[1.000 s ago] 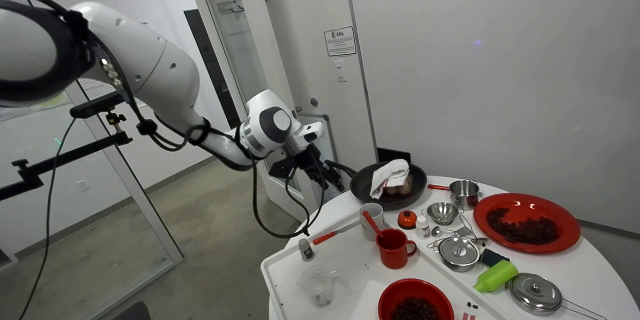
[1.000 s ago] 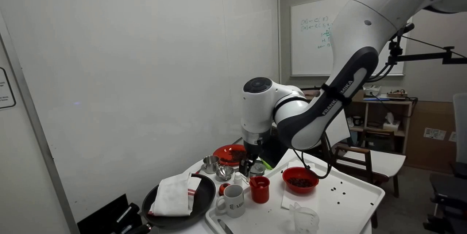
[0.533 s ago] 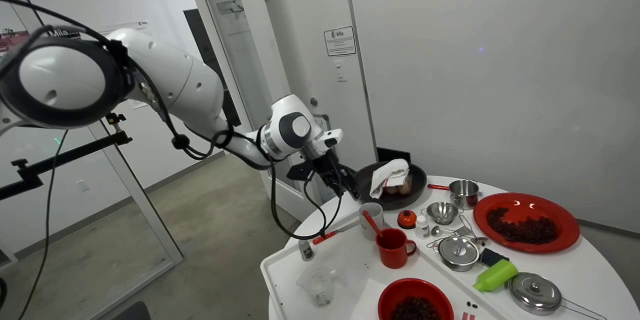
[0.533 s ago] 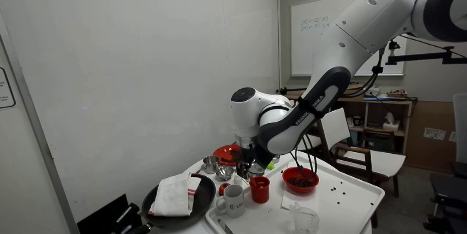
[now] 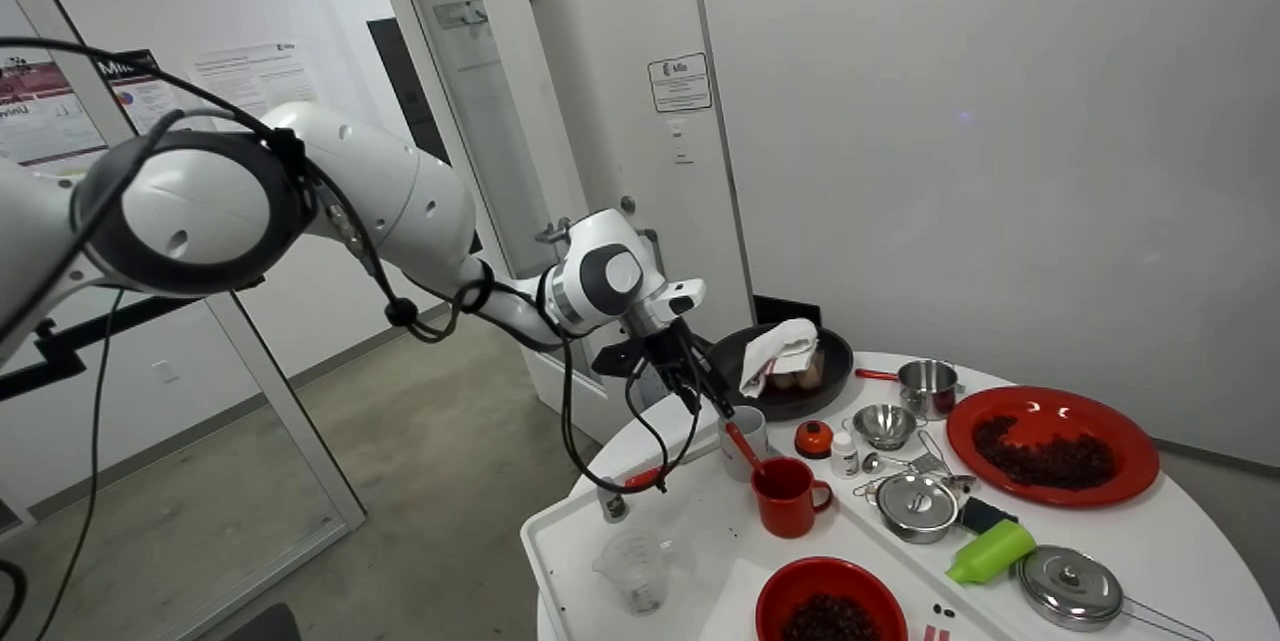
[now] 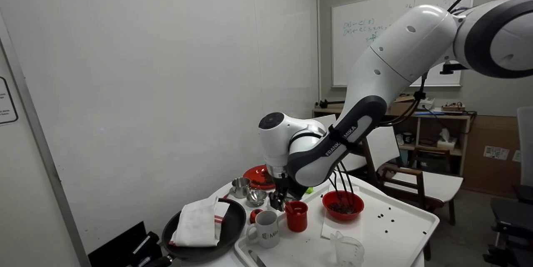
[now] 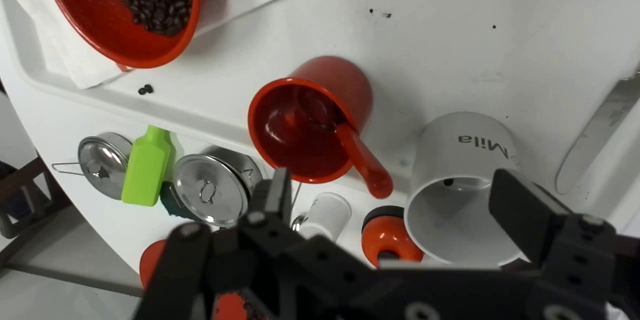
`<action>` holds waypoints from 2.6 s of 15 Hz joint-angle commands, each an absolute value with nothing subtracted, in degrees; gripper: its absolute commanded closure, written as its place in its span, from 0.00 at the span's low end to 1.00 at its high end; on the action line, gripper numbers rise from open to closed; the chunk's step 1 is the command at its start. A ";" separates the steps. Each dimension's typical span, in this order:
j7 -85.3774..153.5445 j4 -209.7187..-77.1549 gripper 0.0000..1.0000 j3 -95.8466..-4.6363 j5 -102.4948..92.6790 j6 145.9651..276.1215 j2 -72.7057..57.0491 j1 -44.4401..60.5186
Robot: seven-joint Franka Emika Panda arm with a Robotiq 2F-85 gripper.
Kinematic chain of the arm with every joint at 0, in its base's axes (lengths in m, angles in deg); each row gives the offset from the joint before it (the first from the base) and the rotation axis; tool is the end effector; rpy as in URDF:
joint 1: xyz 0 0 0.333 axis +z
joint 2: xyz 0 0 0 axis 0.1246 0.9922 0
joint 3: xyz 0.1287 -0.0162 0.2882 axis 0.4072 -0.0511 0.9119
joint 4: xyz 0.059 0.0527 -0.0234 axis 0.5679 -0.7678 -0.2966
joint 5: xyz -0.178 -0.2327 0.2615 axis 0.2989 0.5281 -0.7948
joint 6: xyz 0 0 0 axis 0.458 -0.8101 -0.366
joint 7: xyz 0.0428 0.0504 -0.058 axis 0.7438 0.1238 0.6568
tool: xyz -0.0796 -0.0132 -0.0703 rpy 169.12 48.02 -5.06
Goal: Move the spoon from the orange cup to the orange bowl
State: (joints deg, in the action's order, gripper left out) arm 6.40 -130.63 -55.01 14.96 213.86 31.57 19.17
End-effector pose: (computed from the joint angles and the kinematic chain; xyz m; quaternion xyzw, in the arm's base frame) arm 0.7268 0.0613 0.1288 0.9776 -0.0711 0.0762 0.1828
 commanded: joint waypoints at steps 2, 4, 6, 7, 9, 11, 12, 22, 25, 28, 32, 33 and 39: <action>8.06 -125.01 0.00 -56.87 12.14 211.04 35.98 19.77; 8.17 -124.11 0.00 -57.13 11.69 210.69 36.84 19.63; 8.32 -123.29 0.00 -57.26 11.30 210.56 37.47 19.52; 8.39 -122.85 0.00 -57.27 11.12 210.48 37.73 19.46; 8.44 -122.07 0.12 -57.26 10.85 210.41 38.15 19.44; 8.62 -121.40 0.30 -57.17 10.52 210.41 38.44 19.41; 8.71 -121.24 0.36 -57.13 10.38 210.55 38.52 19.40; 9.54 -120.73 0.95 -57.08 9.41 210.98 38.46 19.46; 9.33 -121.06 0.92 -57.03 9.48 211.85 37.62 19.64; 8.81 -122.89 0.92 -56.84 9.36 213.72 35.05 20.06; 8.50 -126.29 0.92 -56.65 8.66 217.33 30.26 20.49; 8.29 -126.90 0.92 -56.75 8.54 217.91 29.07 20.67; 7.29 -134.09 0.92 -57.16 8.98 222.22 20.42 21.79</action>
